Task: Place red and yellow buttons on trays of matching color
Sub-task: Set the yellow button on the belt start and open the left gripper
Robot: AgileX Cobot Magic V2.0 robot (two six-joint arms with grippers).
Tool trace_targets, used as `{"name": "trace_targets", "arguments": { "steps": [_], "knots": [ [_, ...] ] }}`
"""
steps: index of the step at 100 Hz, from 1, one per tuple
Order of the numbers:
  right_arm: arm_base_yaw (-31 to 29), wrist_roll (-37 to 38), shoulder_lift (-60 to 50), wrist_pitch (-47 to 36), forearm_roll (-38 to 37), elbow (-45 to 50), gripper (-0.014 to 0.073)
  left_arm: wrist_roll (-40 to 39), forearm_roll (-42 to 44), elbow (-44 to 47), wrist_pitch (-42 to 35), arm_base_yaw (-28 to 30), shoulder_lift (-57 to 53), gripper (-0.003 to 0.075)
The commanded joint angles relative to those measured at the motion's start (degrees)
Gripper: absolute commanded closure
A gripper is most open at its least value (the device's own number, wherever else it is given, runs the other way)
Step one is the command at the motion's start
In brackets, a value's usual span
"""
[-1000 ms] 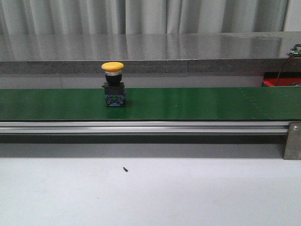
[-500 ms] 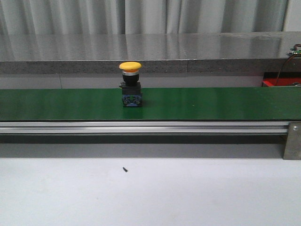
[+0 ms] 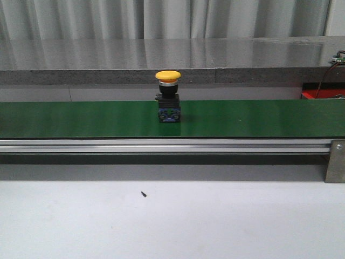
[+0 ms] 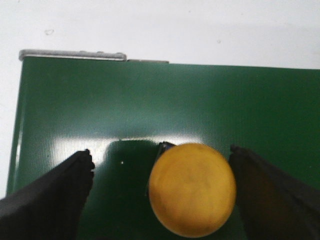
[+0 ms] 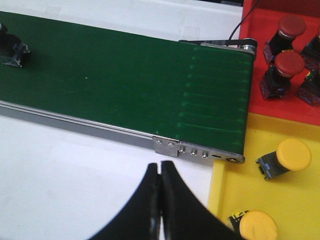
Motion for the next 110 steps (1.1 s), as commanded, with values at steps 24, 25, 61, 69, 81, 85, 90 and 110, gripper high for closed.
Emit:
{"name": "trace_targets", "arguments": {
  "steps": [24,25,61,69,81,85,90,110],
  "knots": [
    [0.1,-0.3,-0.62,-3.09,1.29,-1.33,0.0662,-0.08,-2.74,-5.46,-1.01,-3.05,-11.94,0.0145],
    [0.1,-0.3,-0.62,-3.09,1.29,-1.33,0.0662,-0.08,-2.74,-5.46,-1.01,-3.05,-12.49,0.0145],
    [0.1,-0.3,-0.62,-3.29,1.29,-1.33,0.0657,2.62,-3.54,5.73,-2.81,-3.05,-31.9,0.0227],
    [0.1,-0.3,-0.62,-2.08,1.29,-1.33,0.0621,2.62,-4.33,9.86,-3.37,-3.05,-36.53,0.0227],
    [0.1,-0.3,-0.24,0.18,1.72,-1.33,0.0445,2.62,-4.7,15.97,-5.48,-3.05,-43.62,0.0227],
    [0.1,-0.3,-0.04,0.63,1.72,-1.33,0.0356,2.62,-4.7,17.92,-6.04,-3.05,-45.46,0.0227],
    [0.1,-0.3,0.04,0.83,1.72,-1.33,0.0246,2.62,-4.7,19.84,-6.43,-3.05,-47.8,0.023],
    [0.1,-0.3,0.34,0.21,3.63,-1.6,0.0025,2.62,-4.7,24.92,-6.54,-3.05,-54.83,0.0409]
  ]
}}
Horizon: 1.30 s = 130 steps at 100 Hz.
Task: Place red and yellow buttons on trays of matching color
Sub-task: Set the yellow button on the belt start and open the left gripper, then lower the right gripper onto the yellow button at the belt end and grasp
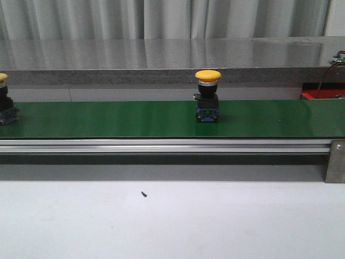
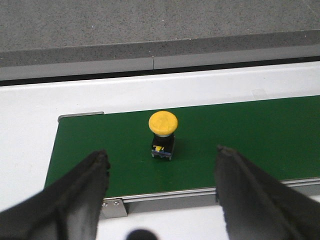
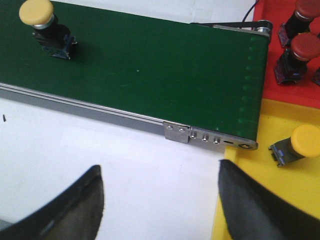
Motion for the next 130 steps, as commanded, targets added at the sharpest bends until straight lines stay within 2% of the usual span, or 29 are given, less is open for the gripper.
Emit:
{"name": "trace_targets", "arguments": {
  "steps": [1,10,16,19,44,74,108,130],
  "knots": [
    [0.1,-0.3,0.37,-2.79,2.81,-1.67,0.0025,0.1,-1.68,0.15,-4.59,-0.4,-2.72,0.0432],
    [0.18,-0.3,1.89,-2.2,3.33,-2.64,0.0025,0.1,-1.8,1.03,-4.59,-0.4,-3.95,0.0584],
    [1.03,-0.3,3.54,-1.78,3.46,-3.8,0.0025,0.1,-1.8,1.18,-4.59,-0.48,-4.07,0.0713],
    [1.39,-0.3,4.33,-1.78,3.61,-4.4,0.0025,0.1,-1.8,1.18,-4.59,-0.64,-4.07,0.0742],
    [7.82,-0.14,13.71,-2.21,4.12,-10.77,0.0025,0.1,-1.8,1.18,-4.59,-3.81,-4.07,0.0739],
    [15.42,0.08,28.1,-3.1,4.11,-18.81,0.0025,0.1,-1.91,1.18,-4.59,-3.94,-4.07,0.0739],
    [17.5,0.08,40.82,-3.97,3.7,-28.82,0.0025,0.1,-1.91,1.18,-4.59,-3.94,-3.96,0.0739],
    [17.5,2.62,47.51,-5.04,-2.12,-33.83,0.0025,0.1,-1.91,1.18,-4.59,-3.94,-3.96,0.0739]
  ]
}}
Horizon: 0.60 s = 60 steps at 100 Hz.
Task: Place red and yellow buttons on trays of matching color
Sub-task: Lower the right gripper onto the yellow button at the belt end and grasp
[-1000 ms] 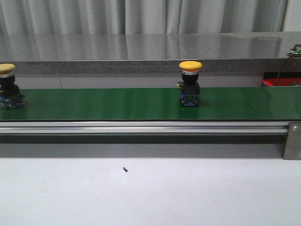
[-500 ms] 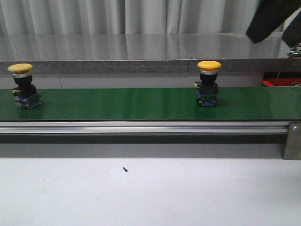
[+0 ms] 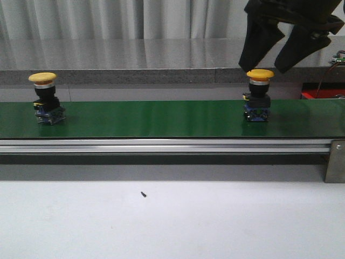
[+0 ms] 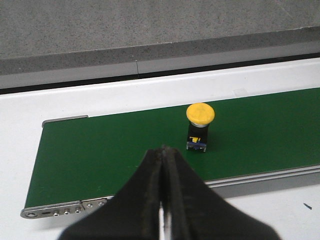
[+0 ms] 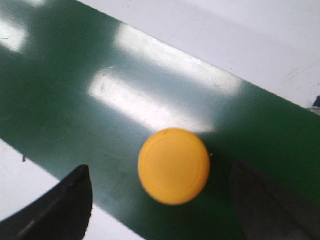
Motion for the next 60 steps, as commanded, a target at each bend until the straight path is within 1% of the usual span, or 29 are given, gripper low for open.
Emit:
{"name": "trace_targets", "arguments": {
  "steps": [1,12,19,26,38,43,60],
  "knots": [
    [0.03,1.87,0.11,-2.54,-2.43,-3.45,0.0025,0.1,-1.68,-1.49,-3.95,-0.41,-0.15,0.0739],
    [0.03,4.65,2.85,-2.32,-6.49,-5.18,0.0026,0.1,-1.68,-1.49,-3.95,-0.41,-0.15,0.0739],
    [0.03,4.72,4.0,-2.0,-7.36,-5.57,0.0059,0.1,-1.68,-1.49,-3.95,-0.41,-0.15,0.0739],
    [0.03,4.72,4.69,-0.96,-7.73,-5.77,0.0141,0.1,-1.68,-1.49,-3.95,-0.41,-0.15,0.0739],
    [-0.02,4.72,4.47,1.81,-8.19,-5.77,0.0354,0.1,-1.68,-1.49,-3.95,-0.41,-0.15,0.074],
    [-0.36,4.72,4.12,3.17,-8.28,-5.91,0.0405,0.1,-1.68,-1.49,-3.95,-0.41,-0.15,0.0739],
    [-3.13,4.72,1.38,8.94,-8.33,-7.01,0.0404,0.1,-1.68,-1.49,-3.95,-0.41,-0.15,0.0739]
  ]
}}
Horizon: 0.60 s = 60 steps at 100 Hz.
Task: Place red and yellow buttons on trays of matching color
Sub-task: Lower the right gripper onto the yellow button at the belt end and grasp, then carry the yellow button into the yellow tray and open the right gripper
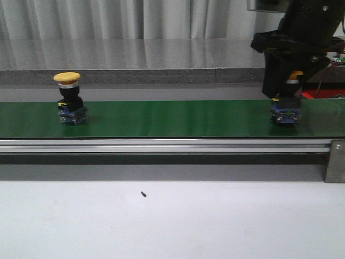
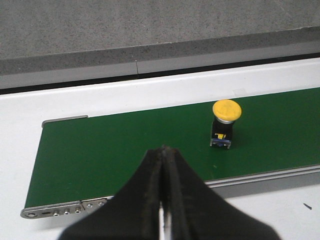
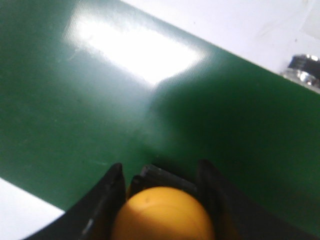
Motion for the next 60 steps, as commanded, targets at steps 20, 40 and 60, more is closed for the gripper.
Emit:
{"name": "trace_targets", "arguments": {
  "steps": [20,40,60],
  "knots": [
    [-10.33,0.24,-12.53,6.07,-0.02,-2.3,0.0404,0.0,-1.68,-1.49,-3.91,-0.41,-0.15,0.074],
    [-22.74,-0.11,-18.97,8.43,-0.02,-2.3,0.0404,0.0,-1.68,-1.49,-3.91,-0.41,-0.15,0.0739],
    [-35.51,-1.1,-17.97,6.33,0.79,-1.07,0.0404,0.0,-1.68,-1.49,-3.91,-0.41,-0.15,0.074]
  ]
}}
